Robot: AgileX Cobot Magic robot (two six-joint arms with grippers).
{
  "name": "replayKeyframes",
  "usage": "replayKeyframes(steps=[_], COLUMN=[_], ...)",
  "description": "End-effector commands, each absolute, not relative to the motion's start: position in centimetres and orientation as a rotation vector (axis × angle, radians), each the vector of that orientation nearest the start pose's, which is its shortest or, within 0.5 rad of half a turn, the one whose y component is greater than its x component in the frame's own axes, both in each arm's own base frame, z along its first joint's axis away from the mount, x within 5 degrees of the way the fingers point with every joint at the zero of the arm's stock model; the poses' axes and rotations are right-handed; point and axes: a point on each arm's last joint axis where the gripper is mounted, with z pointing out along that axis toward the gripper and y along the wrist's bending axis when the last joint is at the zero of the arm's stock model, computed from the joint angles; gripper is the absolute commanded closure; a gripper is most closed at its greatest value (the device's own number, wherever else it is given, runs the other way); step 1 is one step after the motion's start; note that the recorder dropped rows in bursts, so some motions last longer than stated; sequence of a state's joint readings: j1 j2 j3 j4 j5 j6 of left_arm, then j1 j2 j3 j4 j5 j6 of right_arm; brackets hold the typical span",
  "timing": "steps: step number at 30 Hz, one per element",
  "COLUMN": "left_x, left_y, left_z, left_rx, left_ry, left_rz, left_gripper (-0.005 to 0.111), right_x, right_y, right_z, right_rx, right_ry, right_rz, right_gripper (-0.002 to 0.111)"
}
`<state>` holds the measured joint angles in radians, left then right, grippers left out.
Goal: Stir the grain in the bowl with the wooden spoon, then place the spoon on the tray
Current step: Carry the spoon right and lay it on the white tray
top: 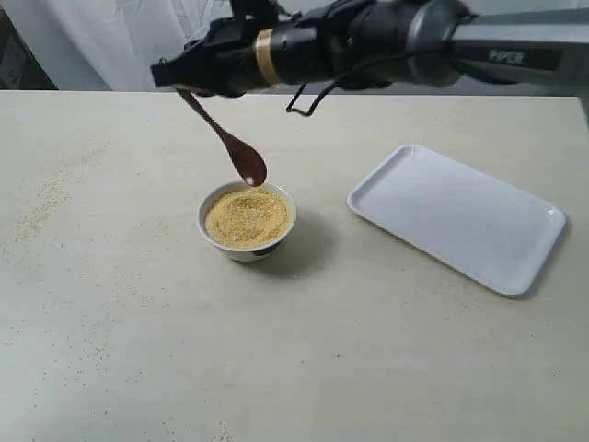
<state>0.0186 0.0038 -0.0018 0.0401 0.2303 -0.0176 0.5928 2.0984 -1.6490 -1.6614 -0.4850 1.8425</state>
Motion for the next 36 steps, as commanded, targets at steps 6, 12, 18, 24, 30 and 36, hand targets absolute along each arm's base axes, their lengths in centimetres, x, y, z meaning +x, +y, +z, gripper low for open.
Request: replayKeyframes(steps=[6,12,18,24,30,36], left_x=[5.6,5.6,5.6,5.6,5.6,5.6], left_y=[0.2,0.2,0.2,0.2,0.2,0.2], left_z=[19.3,19.3,19.3,19.3,19.3,19.3], left_rx=[-0.007,-0.007,-0.007,-0.007,-0.007,-0.007], left_ry=[1.708,1.708,1.708,1.710,1.710,1.710], left_rz=[0.041,0.041,0.041,0.041,0.041,0.041], left_gripper=[0.107,0.107,0.107,0.107,0.107,0.107], right_x=[41.5,43.8,44.6,45.4,45.3,45.2], right_y=[15.4,4.5,2.2,1.1,0.7,0.6], right_z=[27.4,22.0,12.8,10.4,9.6,9.5], right_rx=[-0.689,-0.307,-0.107,-0.023,0.007,0.007], right_ry=[2.033,2.155,2.307,2.359,2.381,2.384], right_rz=[1.477,1.417,1.294,1.070,0.993,0.977], right_gripper=[0.109,0.109,0.109,0.109,0.093,0.062])
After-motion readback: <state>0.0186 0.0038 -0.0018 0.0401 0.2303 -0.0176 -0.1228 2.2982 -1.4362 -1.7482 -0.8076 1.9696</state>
